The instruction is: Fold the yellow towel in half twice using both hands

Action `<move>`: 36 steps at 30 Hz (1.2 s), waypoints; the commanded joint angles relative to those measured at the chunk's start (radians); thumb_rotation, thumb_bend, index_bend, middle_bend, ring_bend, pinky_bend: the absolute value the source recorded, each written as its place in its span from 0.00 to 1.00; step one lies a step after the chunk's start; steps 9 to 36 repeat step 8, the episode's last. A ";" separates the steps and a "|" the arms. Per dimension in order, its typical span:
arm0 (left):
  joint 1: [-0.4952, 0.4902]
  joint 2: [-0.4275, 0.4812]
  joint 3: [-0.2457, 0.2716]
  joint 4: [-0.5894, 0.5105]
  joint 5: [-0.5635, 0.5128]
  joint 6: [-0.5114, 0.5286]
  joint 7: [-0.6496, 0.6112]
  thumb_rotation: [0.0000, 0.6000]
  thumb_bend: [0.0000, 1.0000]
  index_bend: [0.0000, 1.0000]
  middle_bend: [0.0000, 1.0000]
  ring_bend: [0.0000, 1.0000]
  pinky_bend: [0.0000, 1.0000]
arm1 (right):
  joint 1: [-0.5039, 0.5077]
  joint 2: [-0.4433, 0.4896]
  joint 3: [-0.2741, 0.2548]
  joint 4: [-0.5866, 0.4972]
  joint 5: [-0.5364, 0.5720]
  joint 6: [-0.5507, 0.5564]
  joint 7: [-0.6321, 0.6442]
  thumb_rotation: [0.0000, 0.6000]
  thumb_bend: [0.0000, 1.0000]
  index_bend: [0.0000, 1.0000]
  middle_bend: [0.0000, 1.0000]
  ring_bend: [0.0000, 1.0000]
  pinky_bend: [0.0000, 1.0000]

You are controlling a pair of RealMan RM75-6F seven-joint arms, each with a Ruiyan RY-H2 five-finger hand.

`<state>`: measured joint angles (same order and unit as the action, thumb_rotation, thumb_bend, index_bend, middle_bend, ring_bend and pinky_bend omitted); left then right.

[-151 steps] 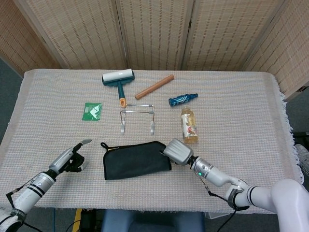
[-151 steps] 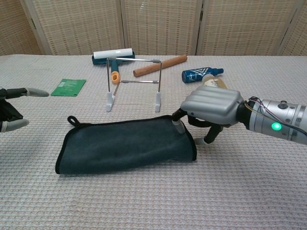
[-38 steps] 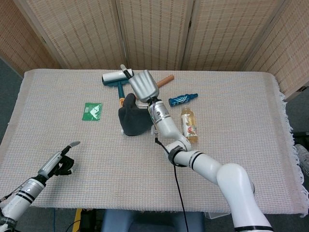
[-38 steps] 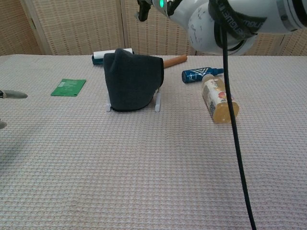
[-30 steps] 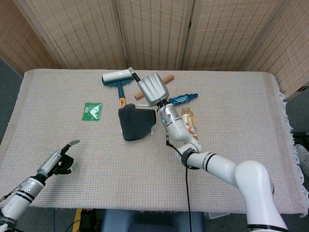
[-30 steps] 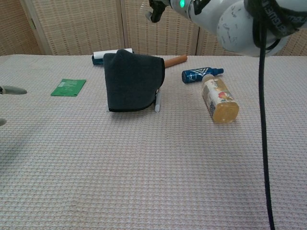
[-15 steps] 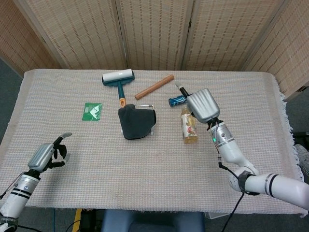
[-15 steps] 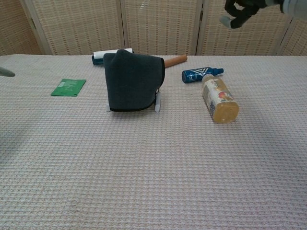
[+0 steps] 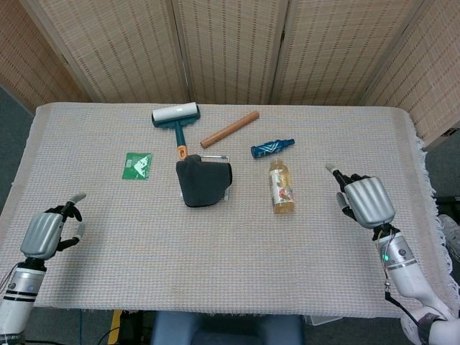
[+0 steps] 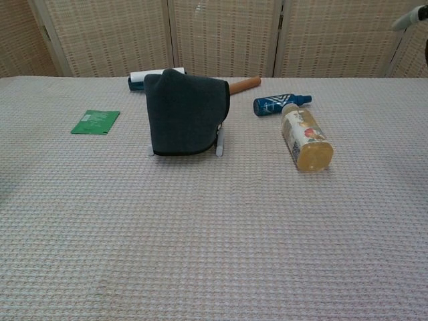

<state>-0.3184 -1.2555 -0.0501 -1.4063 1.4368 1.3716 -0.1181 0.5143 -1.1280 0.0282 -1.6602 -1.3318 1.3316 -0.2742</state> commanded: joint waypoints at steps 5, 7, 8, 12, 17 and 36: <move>0.074 0.004 0.009 -0.067 -0.018 0.075 0.140 1.00 0.44 0.16 0.50 0.43 0.47 | -0.158 0.016 -0.089 0.047 -0.081 0.096 0.145 1.00 0.60 0.17 0.31 0.26 0.35; 0.092 0.009 0.012 -0.088 -0.017 0.098 0.175 1.00 0.43 0.16 0.49 0.43 0.46 | -0.191 0.019 -0.104 0.056 -0.083 0.104 0.160 1.00 0.60 0.17 0.31 0.26 0.35; 0.099 0.010 0.013 -0.097 -0.016 0.109 0.191 1.00 0.42 0.15 0.49 0.42 0.46 | -0.204 0.019 -0.108 0.061 -0.084 0.110 0.166 1.00 0.60 0.17 0.31 0.26 0.35; 0.099 0.010 0.013 -0.097 -0.016 0.109 0.191 1.00 0.42 0.15 0.49 0.42 0.46 | -0.204 0.019 -0.108 0.061 -0.084 0.110 0.166 1.00 0.60 0.17 0.31 0.26 0.35; 0.099 0.010 0.013 -0.097 -0.016 0.109 0.191 1.00 0.42 0.15 0.49 0.42 0.46 | -0.204 0.019 -0.108 0.061 -0.084 0.110 0.166 1.00 0.60 0.17 0.31 0.26 0.35; 0.099 0.010 0.013 -0.097 -0.016 0.109 0.191 1.00 0.42 0.15 0.49 0.42 0.46 | -0.204 0.019 -0.108 0.061 -0.084 0.110 0.166 1.00 0.60 0.17 0.31 0.26 0.35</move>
